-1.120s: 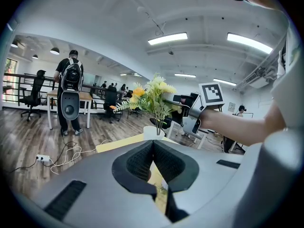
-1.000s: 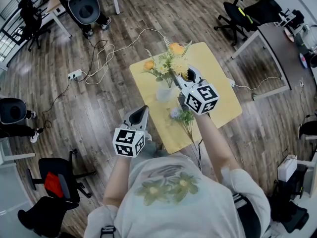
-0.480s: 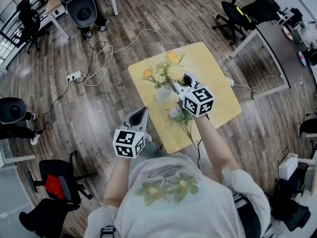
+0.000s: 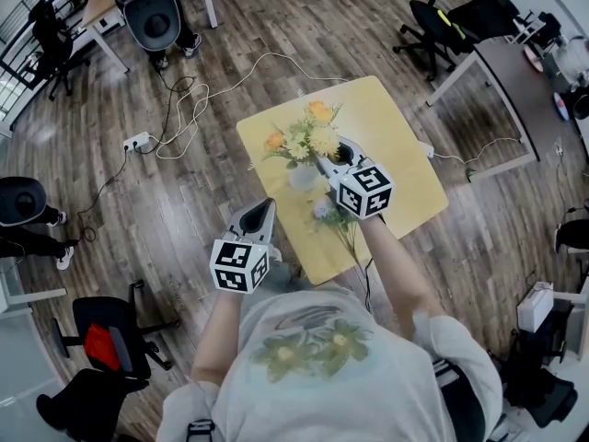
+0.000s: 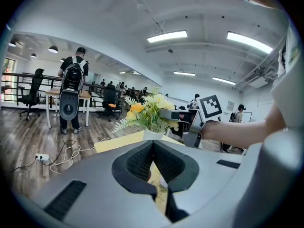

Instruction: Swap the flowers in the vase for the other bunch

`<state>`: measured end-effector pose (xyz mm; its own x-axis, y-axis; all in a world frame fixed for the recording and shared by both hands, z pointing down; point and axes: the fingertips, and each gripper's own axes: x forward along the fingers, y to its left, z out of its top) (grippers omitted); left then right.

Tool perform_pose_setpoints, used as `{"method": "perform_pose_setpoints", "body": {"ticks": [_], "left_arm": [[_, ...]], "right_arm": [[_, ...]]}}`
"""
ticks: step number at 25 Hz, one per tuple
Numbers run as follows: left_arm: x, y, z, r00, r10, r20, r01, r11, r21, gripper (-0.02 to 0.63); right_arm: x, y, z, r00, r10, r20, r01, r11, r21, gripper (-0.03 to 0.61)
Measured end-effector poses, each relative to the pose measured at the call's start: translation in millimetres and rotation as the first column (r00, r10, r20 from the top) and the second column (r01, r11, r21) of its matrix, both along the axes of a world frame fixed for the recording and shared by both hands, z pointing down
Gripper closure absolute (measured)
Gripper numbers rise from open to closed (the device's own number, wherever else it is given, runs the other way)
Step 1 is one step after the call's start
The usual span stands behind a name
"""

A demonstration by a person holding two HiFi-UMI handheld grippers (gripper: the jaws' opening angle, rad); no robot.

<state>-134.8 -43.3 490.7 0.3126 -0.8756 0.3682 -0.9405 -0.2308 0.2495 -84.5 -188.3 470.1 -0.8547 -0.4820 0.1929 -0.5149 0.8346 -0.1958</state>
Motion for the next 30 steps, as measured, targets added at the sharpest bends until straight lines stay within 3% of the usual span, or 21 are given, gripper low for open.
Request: {"method": "perform_pose_setpoints", "body": {"ticks": [12,21,30], "left_arm": [[2,-5,0,1.000,0.010,0.002,-0.010,1.000,-0.007,0.595],[4,-3,1,1.000,0.015,0.005,-0.015,1.000,-0.005,0.596],[6,-7,1,1.000,0.026,-0.001,-0.026,1.000,0.002,0.595]], "right_arm": [[5,-3,9,1.000,0.011,-0.029,-0.010,1.000,0.028,0.482],[11,3,7,0.998,0.016,-0.054,-0.015,0.999,0.029,0.386],[24,10,4,0.996,0.059,-0.066,-0.057,0.998,0.040,0.347]]}}
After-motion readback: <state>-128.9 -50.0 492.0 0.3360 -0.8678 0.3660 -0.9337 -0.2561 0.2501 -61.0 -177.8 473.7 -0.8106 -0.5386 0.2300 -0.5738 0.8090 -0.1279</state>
